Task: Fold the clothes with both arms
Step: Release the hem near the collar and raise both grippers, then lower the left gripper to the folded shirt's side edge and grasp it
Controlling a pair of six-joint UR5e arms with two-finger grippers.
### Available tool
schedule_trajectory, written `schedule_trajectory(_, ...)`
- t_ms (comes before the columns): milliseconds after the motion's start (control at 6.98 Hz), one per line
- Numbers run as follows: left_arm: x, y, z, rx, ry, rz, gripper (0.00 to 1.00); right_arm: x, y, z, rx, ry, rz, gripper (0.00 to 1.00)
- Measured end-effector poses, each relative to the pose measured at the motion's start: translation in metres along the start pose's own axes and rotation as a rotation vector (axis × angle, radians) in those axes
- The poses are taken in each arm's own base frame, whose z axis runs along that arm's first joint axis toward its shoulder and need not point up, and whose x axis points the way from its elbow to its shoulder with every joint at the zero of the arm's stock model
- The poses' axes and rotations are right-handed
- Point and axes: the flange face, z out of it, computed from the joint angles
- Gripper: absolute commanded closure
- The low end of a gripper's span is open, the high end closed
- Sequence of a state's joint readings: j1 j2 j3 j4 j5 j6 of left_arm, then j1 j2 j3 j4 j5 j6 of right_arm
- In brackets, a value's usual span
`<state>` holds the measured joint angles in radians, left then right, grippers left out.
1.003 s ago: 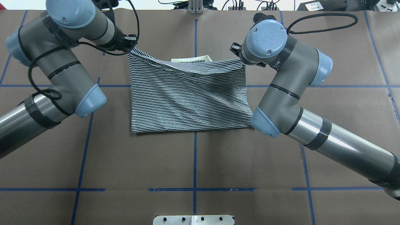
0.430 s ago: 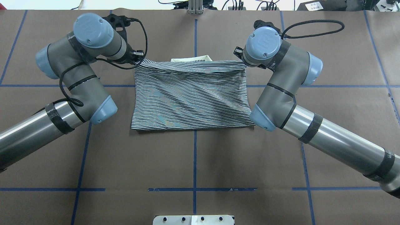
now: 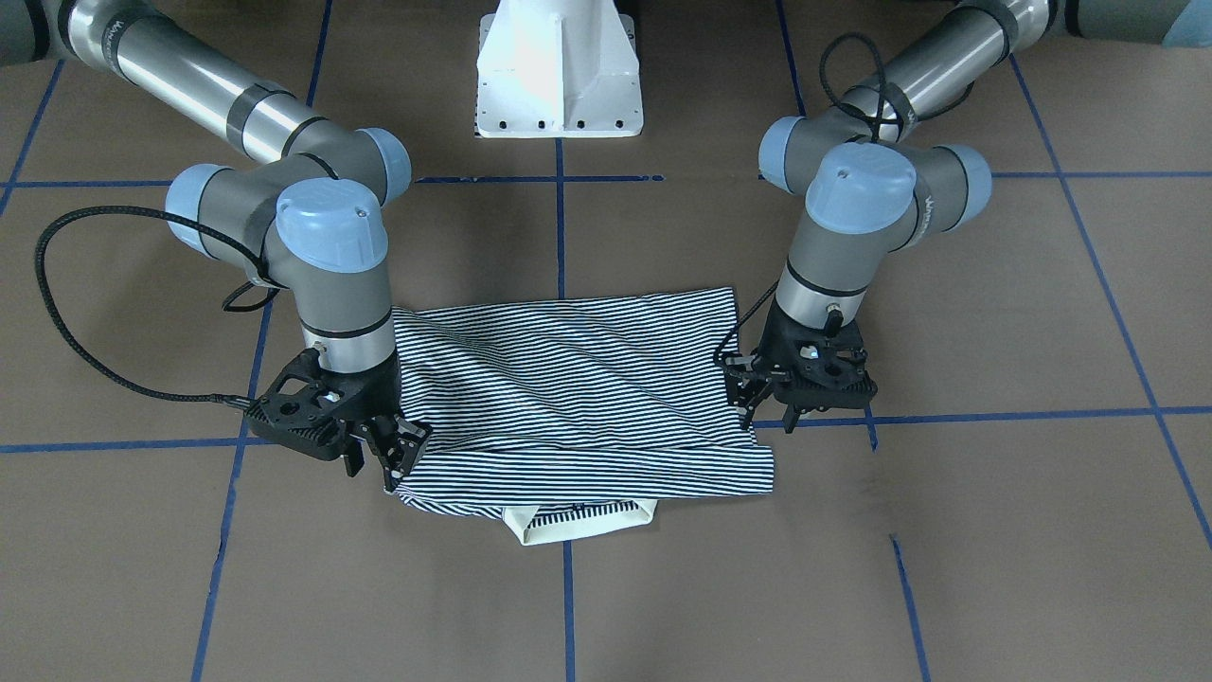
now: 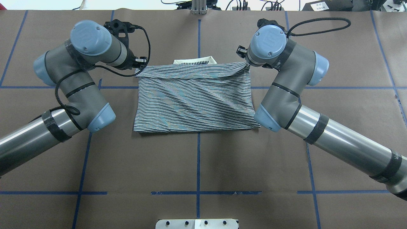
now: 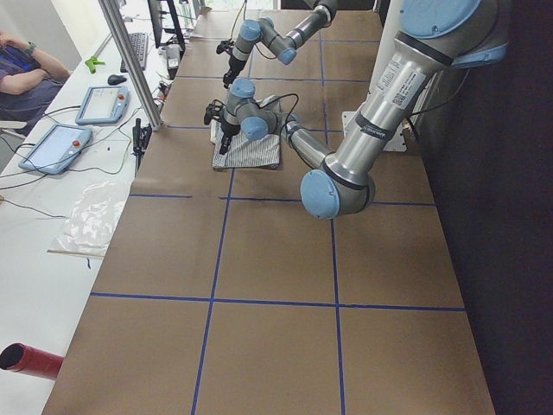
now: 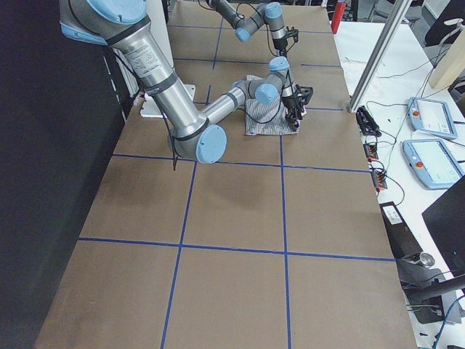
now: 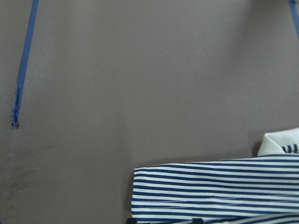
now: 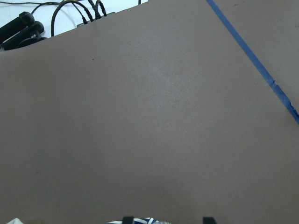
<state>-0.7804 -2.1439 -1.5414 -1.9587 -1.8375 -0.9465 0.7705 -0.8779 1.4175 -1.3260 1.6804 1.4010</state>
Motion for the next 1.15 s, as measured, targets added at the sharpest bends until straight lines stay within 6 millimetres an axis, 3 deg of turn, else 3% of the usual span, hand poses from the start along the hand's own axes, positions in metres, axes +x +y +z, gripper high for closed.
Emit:
schedule_trajectory(287,-0.019,0.034,-0.029,-0.005,0.090,0.027,0.00,0.038,-0.028,-0.019,-0.065,-0.038,-0.143,0.00)
schedule_trajectory(573,-0.030,0.080,-0.035,-0.007,0.177,-0.034,0.00,0.060,-0.037,-0.028,-0.070,-0.049,-0.204,0.00)
schedule_trajectory(860,-0.019,0.110,-0.023,-0.050,0.198,-0.097,0.39,0.068,-0.049,-0.033,-0.069,-0.052,-0.229,0.00)
schedule_trajectory(1146,0.003,0.149,-0.003,-0.081,0.180,-0.229,0.41,0.071,-0.056,-0.036,-0.070,-0.056,-0.244,0.00)
